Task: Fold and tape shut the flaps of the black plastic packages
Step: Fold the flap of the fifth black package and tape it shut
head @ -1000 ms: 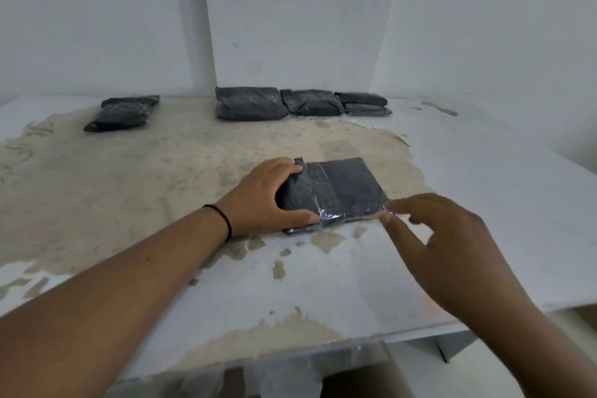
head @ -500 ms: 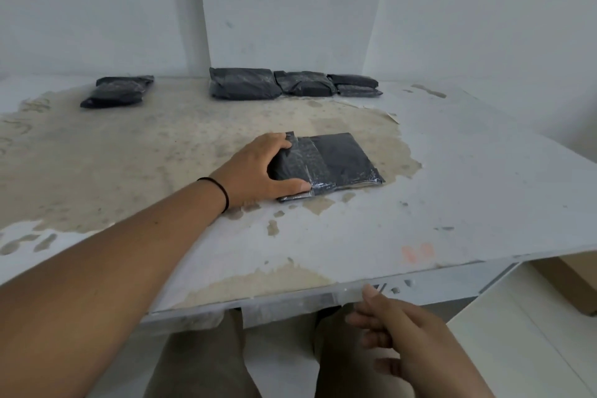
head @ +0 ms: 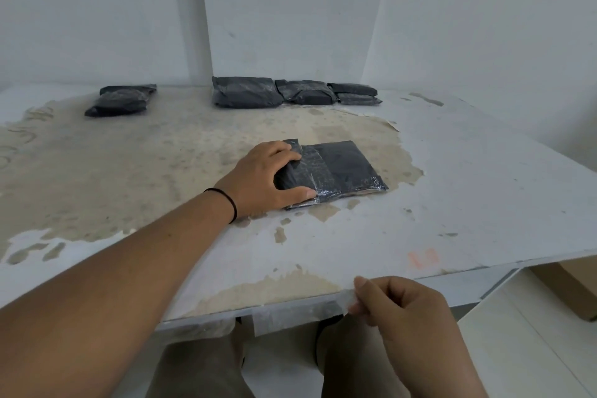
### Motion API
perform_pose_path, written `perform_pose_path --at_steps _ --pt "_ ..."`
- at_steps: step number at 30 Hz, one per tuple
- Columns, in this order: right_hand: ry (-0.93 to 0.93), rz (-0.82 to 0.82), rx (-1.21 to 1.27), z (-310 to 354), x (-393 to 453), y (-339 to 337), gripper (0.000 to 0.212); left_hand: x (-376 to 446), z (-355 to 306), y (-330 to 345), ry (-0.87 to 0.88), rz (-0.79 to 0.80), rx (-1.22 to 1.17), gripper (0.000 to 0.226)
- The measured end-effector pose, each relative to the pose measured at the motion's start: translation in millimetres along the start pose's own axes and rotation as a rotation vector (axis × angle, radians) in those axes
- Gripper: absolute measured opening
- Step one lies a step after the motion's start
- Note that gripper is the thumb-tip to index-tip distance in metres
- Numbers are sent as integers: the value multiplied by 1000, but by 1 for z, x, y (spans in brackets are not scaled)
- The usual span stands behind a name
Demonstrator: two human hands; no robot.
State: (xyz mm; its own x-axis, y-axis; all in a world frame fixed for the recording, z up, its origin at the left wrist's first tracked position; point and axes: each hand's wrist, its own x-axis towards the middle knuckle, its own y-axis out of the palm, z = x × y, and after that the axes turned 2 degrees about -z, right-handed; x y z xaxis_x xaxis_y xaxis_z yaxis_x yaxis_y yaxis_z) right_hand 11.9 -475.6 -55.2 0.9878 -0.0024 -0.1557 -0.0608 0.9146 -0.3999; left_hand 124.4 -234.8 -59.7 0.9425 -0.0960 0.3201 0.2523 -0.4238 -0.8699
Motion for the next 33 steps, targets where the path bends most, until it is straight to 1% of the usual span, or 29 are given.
perform_pose_path --at_steps 3,6,7,9,11,13,15,17,19,23,26,30,33 --pt "-107 -35 -139 0 1 3 31 -1 0 0 -9 -5 -13 91" --pt "-243 -78 -230 3 -2 4 32 -1 -1 0 -5 -12 -8 83" --pt "-316 -105 -224 8 -4 3 32 -2 -1 0 -7 -12 -9 83" --pt "-523 -161 -215 20 -10 1 32 -2 -1 -1 -18 -6 -16 89" --pt "-731 -185 -284 33 -14 0 31 -2 -1 -1 -29 -8 -22 94" --pt "-833 -176 -303 43 -18 1 26 -2 -1 -1 -27 -14 -15 95" --pt "-831 -164 -250 50 -20 -2 25 -3 -2 -1 -28 -12 -8 93" --pt "-811 -184 -214 58 -21 -11 27 -3 -3 -2 -39 -7 -19 91" --pt "-767 -153 -186 69 -17 -24 30 -3 -3 -2 -35 -2 -19 95" --pt "-722 -19 -218 83 12 -51 46 -1 0 -1 -19 18 8 93" --pt "-714 103 -245 96 45 -62 45 -1 1 0 0 29 7 90" --pt "-723 276 -153 113 99 -62 51 0 5 2 20 13 -6 82" --pt "-705 452 -80 126 132 -56 57 2 6 0 16 30 -47 78"
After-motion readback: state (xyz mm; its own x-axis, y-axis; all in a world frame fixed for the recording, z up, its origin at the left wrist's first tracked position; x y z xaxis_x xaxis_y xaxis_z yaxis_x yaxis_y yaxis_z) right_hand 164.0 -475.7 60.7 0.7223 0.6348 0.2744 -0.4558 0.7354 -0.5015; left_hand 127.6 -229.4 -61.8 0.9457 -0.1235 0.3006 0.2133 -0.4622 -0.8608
